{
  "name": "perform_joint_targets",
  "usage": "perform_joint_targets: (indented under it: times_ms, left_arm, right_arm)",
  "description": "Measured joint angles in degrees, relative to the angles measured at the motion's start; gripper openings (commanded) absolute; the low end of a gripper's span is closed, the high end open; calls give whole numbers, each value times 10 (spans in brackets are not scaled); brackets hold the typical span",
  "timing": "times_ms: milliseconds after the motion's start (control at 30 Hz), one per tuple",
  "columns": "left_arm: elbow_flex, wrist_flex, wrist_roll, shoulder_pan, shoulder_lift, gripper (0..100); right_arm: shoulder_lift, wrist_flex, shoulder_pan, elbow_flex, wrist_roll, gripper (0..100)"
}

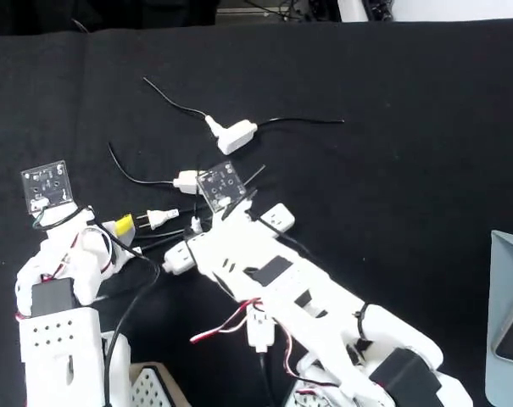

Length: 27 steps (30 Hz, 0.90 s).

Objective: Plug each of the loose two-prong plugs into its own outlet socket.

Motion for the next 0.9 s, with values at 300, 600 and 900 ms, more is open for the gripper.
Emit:
perform_joint_targets:
  times_ms: [300,600,900]
  left_arm:
    - [0,0,0,0,0,282]
    - [0,0,0,0,0,282]
    - [0,0,0,0,0,282]
  right_arm:
    - [0,-33,-4,15,0,11]
    - [0,-33,-4,15,-8,11]
    - [-40,32,-28,15,-55,11]
